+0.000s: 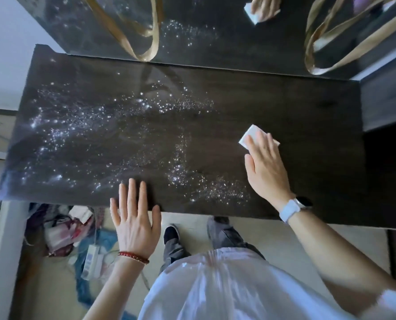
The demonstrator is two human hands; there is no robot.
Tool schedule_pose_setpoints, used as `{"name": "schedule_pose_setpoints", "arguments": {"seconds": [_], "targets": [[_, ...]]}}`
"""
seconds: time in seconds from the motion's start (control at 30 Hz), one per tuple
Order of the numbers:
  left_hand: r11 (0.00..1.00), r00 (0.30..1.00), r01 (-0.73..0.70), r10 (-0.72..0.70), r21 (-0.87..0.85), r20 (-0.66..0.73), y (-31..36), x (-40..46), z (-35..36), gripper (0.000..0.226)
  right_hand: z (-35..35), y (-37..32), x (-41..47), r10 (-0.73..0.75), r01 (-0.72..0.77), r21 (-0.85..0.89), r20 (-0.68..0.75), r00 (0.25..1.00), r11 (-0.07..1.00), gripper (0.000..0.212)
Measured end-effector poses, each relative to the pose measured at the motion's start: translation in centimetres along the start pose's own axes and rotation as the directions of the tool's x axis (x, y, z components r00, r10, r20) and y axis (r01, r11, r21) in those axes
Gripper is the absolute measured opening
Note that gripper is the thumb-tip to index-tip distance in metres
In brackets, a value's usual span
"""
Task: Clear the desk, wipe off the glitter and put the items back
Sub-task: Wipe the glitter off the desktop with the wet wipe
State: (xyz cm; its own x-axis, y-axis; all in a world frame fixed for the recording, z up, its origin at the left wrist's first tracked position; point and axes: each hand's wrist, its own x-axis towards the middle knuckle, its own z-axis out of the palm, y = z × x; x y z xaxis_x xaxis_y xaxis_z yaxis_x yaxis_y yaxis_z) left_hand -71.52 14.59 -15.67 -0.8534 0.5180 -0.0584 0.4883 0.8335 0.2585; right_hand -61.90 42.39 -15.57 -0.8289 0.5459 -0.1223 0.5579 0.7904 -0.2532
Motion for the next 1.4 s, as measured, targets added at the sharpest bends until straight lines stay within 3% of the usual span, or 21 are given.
{"name": "schedule_pose_setpoints", "arguments": {"seconds": [0.1,0.17,0.23,0.3,0.37,0.47,0.53,0.57,0.63,0.7,0.77,0.83,0.87,0.93,1.03,1.1,1.17,1.23,1.3,1.37,1.4], "targets": [[0.998,0.996,-0.037,0.033,0.041,0.077,-1.7,-0.3,0.7,0.062,0.9,-0.3,-5.4,0.244,-0.246,-0.032,-0.056,0.968,0.969,0.056],[0.994,0.991,-0.095,0.089,0.057,0.101,-2.5,-0.1,0.8,0.062,2.1,-2.3,-7.4,0.446,-0.447,0.016,-0.115,0.888,0.894,0.06],[0.985,0.981,-0.166,0.159,0.051,0.114,-3.2,0.0,0.8,0.061,3.3,-6.1,-8.1,0.512,-0.505,0.088,-0.162,0.843,0.859,0.059],[0.971,0.968,-0.232,0.224,0.06,0.113,-4.0,0.1,0.8,0.06,4.7,-11.3,-8.2,0.364,-0.341,0.148,-0.17,0.916,0.928,0.051],[0.964,0.965,-0.253,0.246,0.078,0.088,-5.4,0.1,0.7,0.06,6.0,-16.5,-8.4,0.089,-0.067,0.157,-0.133,0.987,0.985,0.045],[0.969,0.97,-0.238,0.234,0.064,0.063,-7.2,0.4,0.2,0.061,5.9,-17.3,-8.7,-0.109,0.12,0.12,-0.095,0.989,0.986,0.045],[0.968,0.968,-0.246,0.243,0.05,0.064,-7.5,0.5,0.1,0.062,5.5,-13.1,-9.1,0.015,-0.007,0.056,-0.133,0.991,0.998,0.045],[0.969,0.968,-0.244,0.24,0.048,0.068,-7.5,0.6,0.1,0.062,5.1,-10.5,-9.2,0.169,-0.163,0.051,-0.181,0.969,0.985,0.048],[0.971,0.97,-0.235,0.231,0.052,0.074,-7.4,0.6,0.1,0.062,4.2,-6.6,-9.4,0.504,-0.48,0.155,-0.258,0.824,0.864,0.057],[0.968,0.968,-0.243,0.239,0.057,0.078,-7.5,0.5,0.1,0.062,4.3,-7.7,-8.9,0.618,-0.572,0.236,-0.267,0.739,0.786,0.058],[0.963,0.964,-0.26,0.254,0.067,0.077,-7.6,0.6,0.1,0.061,5.6,-12.6,-8.4,0.465,-0.411,0.225,-0.299,0.833,0.883,0.045],[0.96,0.962,-0.269,0.263,0.077,0.078,-7.8,0.6,0.1,0.06,6.9,-17.9,-9.2,0.147,-0.109,0.17,-0.232,0.962,0.979,0.038],[0.959,0.96,-0.274,0.267,0.076,0.082,-7.8,0.6,0.1,0.06,6.9,-19.3,-9.9,0.022,0.004,0.144,-0.181,0.983,0.99,0.038],[0.959,0.96,-0.275,0.27,0.069,0.079,-7.8,0.5,0.1,0.061,6.3,-18.3,-10.6,-0.054,0.072,0.125,-0.139,0.989,0.99,0.039],[0.961,0.961,-0.271,0.267,0.058,0.075,-7.7,0.5,0.2,0.062,5.4,-12.0,-11.7,0.191,-0.176,0.09,-0.214,0.958,0.98,0.04],[0.962,0.963,-0.266,0.263,0.053,0.067,-7.6,0.5,0.3,0.062,4.5,-8.7,-11.9,0.493,-0.467,0.163,-0.207,0.845,0.869,0.046],[0.963,0.963,-0.265,0.261,0.048,0.073,-7.7,0.5,0.3,0.062,4.7,-9.1,-10.9,0.654,-0.617,0.228,-0.168,0.737,0.753,0.047],[0.962,0.962,-0.267,0.263,0.053,0.075,-7.9,0.6,0.1,0.062,5.4,-13.0,-9.4,0.554,-0.507,0.246,-0.189,0.811,0.826,0.05],[0.96,0.96,-0.273,0.267,0.062,0.082,-7.9,0.6,0.0,0.061,6.3,-18.0,-8.6,0.25,-0.221,0.177,-0.162,0.955,0.959,0.046],[0.958,0.958,-0.28,0.275,0.064,0.081,-8.1,0.7,0.0,0.061,6.4,-21.0,-8.8,-0.032,0.038,0.11,-0.056,0.998,0.993,0.044],[0.956,0.956,-0.287,0.282,0.063,0.079,-8.1,0.6,0.0,0.061,5.9,-20.8,-8.7,-0.081,0.083,0.106,-0.021,0.996,0.991,0.045]]}}
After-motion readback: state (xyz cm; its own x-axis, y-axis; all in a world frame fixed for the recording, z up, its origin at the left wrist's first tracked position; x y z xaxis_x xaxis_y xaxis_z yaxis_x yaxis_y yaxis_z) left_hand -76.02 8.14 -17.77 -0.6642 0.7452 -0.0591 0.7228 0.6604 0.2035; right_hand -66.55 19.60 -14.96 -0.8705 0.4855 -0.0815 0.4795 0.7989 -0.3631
